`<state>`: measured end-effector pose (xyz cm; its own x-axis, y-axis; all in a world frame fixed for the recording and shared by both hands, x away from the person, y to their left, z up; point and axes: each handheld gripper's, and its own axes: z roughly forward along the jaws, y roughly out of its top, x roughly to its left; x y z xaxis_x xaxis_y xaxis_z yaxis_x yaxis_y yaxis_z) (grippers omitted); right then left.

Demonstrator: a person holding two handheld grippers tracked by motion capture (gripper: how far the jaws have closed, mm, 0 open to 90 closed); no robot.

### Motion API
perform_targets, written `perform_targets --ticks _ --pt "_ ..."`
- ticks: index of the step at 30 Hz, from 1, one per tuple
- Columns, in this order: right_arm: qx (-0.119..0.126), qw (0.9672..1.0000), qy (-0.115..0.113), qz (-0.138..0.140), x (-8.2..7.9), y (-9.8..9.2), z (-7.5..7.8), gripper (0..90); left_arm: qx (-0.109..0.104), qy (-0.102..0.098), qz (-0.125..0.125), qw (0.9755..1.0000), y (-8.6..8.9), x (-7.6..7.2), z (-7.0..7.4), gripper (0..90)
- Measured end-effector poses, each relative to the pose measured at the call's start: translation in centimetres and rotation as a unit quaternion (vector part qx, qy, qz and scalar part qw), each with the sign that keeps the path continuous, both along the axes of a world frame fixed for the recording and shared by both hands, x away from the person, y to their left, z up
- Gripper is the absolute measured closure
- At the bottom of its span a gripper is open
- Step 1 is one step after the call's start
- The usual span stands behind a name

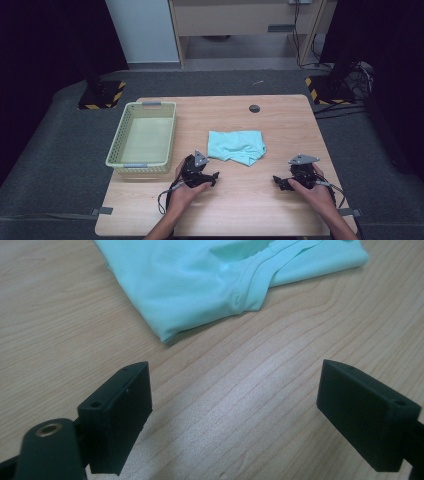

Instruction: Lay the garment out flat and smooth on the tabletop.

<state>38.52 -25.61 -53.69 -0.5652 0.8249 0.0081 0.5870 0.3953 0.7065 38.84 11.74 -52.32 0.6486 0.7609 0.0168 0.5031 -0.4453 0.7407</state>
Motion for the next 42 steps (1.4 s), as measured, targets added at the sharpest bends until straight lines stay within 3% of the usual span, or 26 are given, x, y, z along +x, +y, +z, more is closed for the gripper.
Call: perform_targets --ticks 6,11,14,18,24,32,37,42 --pt "0.003 1.0000 -0.003 -0.003 0.0 -0.1 0.2 10.2 -0.003 -0.006 -0.002 1.0000 -0.3 -0.1 0.2 19.5" --pt "0.008 1.0000 -0.004 0.004 0.1 0.0 0.6 28.2 -0.002 -0.015 0.003 0.9999 -0.3 0.0 0.5 25.9" --pt "0.015 0.9997 -0.006 0.019 0.5 0.3 0.8 42.2 -0.002 -0.015 0.004 0.9999 -0.3 0.4 0.5 31.8" --pt "0.007 0.9987 -0.020 0.047 1.2 1.2 1.4 60.1 -0.006 -0.015 0.012 0.9998 -0.4 1.1 0.6 39.8" --pt "0.013 0.9969 -0.030 0.072 2.9 3.2 2.0 75.8 0.001 -0.021 0.020 0.9996 -0.4 2.5 0.5 49.5" --pt "0.027 0.9937 -0.041 0.101 4.3 5.7 2.6 77.2 -0.010 -0.019 0.029 0.9993 -0.5 4.0 0.3 55.8" --pt "0.024 0.9932 -0.037 0.108 5.1 6.7 2.2 68.0 -0.001 -0.019 0.024 0.9995 -1.1 4.6 0.0 55.8" --pt "0.005 0.9933 -0.030 0.111 5.9 7.5 1.5 57.0 0.007 -0.014 0.021 0.9997 -1.4 5.0 -0.4 54.1"
